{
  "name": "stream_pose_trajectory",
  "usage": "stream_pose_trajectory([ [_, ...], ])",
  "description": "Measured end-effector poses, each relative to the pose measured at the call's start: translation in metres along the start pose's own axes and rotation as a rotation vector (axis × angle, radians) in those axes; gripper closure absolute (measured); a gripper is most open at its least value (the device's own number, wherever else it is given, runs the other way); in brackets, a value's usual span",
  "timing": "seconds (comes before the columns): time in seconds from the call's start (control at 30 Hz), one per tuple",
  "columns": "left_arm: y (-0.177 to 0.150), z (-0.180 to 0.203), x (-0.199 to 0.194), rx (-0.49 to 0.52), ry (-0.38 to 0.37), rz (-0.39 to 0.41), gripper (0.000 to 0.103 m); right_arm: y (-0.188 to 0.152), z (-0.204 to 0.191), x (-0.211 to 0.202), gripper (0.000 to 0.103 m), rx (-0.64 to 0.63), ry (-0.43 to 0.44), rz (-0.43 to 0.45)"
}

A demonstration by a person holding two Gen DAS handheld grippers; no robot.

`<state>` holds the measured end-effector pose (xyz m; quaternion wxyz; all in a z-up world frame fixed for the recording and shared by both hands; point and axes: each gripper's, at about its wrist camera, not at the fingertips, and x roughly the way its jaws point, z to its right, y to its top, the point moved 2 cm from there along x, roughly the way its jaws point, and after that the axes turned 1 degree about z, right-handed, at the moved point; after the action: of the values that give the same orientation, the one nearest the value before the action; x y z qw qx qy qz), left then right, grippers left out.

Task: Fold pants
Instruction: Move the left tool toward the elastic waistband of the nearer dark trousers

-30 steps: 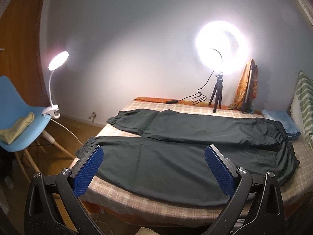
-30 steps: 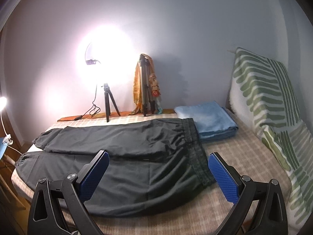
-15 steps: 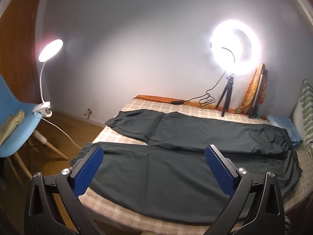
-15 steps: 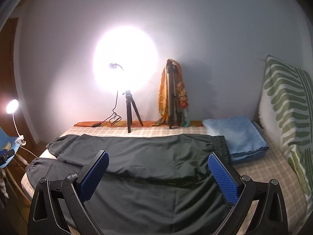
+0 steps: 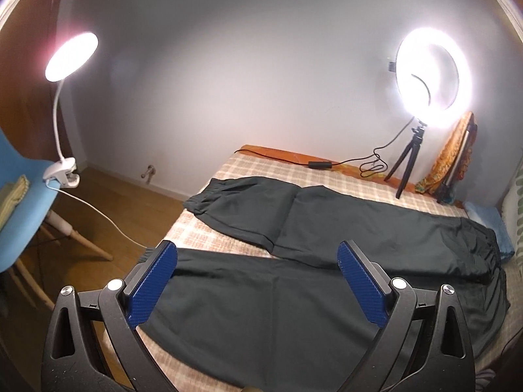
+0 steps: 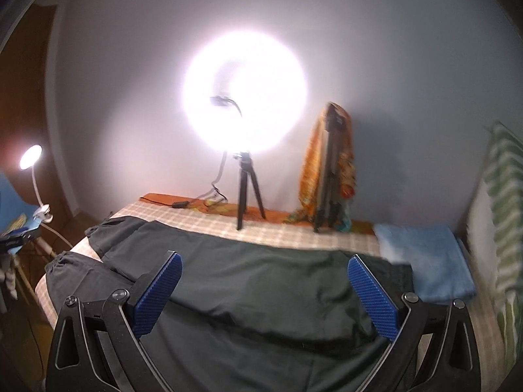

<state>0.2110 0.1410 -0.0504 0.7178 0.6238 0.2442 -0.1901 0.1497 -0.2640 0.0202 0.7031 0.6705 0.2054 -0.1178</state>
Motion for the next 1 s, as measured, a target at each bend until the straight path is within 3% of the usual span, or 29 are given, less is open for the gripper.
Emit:
stream_pose_trajectory([
  [0.4,0.039,-0.021,0.082,-0.061,-0.013,-0.119,0.014,0.027,-0.015,0.079,0.0,-0.116,0.133,-0.077],
  [0.7,0.069,-0.051,0.153,-0.068,0.052,-0.201,0.016,0.014,-0.028,0.16,0.005,-0.204,0.214,-0.212],
  [1.0,0.076,-0.065,0.22,-0.12,0.041,-0.287,0.026,0.001,-0.028,0.233,0.009,-0.189,0.276,-0.281],
])
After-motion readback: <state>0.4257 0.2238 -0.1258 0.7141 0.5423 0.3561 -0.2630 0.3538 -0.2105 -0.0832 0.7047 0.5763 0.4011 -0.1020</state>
